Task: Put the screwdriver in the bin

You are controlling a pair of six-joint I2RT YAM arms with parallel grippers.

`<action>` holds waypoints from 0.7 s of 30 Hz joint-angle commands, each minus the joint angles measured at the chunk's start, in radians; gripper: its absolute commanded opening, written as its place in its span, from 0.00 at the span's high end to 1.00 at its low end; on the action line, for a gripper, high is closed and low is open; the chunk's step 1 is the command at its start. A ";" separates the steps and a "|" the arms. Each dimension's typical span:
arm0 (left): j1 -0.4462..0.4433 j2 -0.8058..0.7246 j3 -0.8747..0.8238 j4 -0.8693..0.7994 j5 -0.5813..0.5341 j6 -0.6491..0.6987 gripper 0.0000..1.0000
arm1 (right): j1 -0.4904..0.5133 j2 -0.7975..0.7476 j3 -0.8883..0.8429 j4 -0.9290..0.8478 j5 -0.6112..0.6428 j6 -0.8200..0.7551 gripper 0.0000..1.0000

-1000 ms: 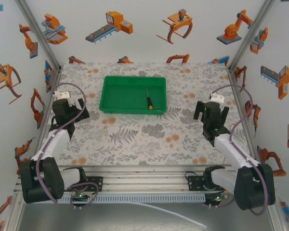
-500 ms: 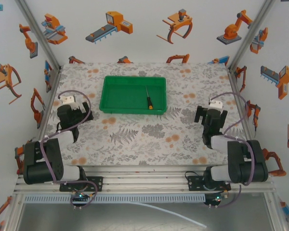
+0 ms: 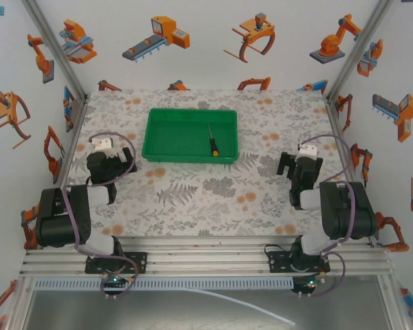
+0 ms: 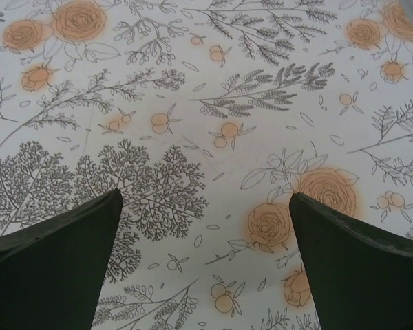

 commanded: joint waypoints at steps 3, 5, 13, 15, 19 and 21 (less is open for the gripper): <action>-0.026 0.028 0.004 0.038 -0.015 0.045 0.03 | -0.018 -0.001 0.036 -0.010 -0.024 0.006 0.01; -0.036 0.021 0.015 0.004 -0.033 0.054 0.03 | -0.018 -0.001 0.034 -0.010 -0.024 0.004 0.01; -0.044 0.023 0.014 0.009 -0.046 0.058 0.03 | -0.018 -0.001 0.036 -0.010 -0.024 0.005 0.01; -0.044 0.025 0.015 0.010 -0.047 0.057 0.03 | -0.018 -0.001 0.036 -0.010 -0.024 0.004 0.01; -0.044 0.025 0.015 0.010 -0.046 0.058 0.03 | -0.018 -0.002 0.036 -0.010 -0.025 0.005 0.01; -0.044 0.024 0.015 0.010 -0.047 0.057 0.03 | -0.018 -0.001 0.036 -0.010 -0.025 0.005 0.01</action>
